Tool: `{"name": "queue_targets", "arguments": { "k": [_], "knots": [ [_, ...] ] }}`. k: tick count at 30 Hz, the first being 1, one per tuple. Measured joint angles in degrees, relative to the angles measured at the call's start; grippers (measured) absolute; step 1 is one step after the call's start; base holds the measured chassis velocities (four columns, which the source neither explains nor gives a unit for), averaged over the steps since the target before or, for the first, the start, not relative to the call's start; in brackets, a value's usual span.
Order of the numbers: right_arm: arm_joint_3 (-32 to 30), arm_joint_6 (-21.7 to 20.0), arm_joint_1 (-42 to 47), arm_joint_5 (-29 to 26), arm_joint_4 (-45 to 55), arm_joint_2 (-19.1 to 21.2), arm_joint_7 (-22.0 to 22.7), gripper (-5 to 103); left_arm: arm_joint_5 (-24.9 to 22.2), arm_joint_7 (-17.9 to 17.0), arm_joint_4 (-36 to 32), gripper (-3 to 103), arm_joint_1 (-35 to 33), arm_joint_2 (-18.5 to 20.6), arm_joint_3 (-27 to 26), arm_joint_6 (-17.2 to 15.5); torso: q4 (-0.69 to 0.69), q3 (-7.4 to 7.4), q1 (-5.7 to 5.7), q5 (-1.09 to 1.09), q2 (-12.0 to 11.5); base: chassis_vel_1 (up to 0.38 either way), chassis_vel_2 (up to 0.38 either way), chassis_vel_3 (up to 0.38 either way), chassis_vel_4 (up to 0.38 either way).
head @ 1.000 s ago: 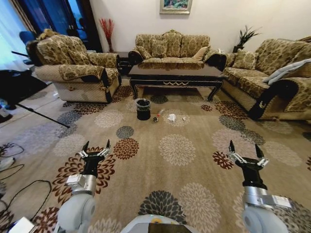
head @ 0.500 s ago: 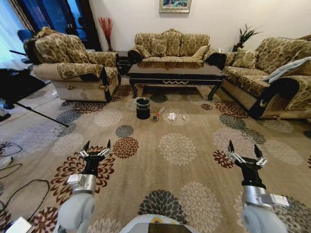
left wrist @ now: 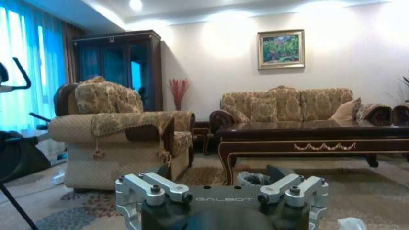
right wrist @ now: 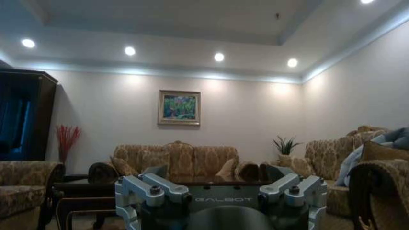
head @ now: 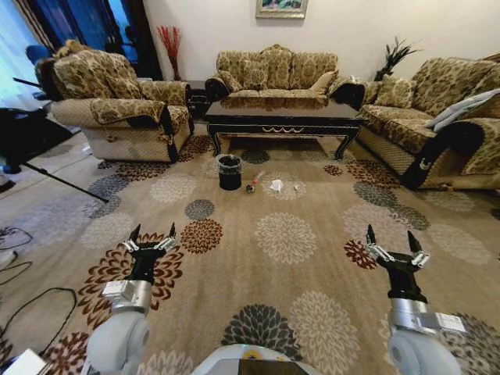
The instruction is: Move to the front of the table and pick up the trash from the floor, then place it into the trash bin.
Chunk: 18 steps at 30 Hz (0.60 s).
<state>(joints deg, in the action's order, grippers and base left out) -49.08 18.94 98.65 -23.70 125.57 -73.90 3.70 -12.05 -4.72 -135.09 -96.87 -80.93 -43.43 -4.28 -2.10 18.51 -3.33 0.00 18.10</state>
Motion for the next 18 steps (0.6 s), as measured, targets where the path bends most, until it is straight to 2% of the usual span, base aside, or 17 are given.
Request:
{"name": "queue_targets", "arguments": {
  "k": [18],
  "knots": [
    [-0.2,0.0,0.6,-0.1,0.9,0.0,0.2,100,0.3,0.4,-0.7,100,-0.7,-1.0,0.1,0.1,0.0,-2.52,1.39,0.0,-3.9,0.0,0.0,0.0,0.0]
  ]
}}
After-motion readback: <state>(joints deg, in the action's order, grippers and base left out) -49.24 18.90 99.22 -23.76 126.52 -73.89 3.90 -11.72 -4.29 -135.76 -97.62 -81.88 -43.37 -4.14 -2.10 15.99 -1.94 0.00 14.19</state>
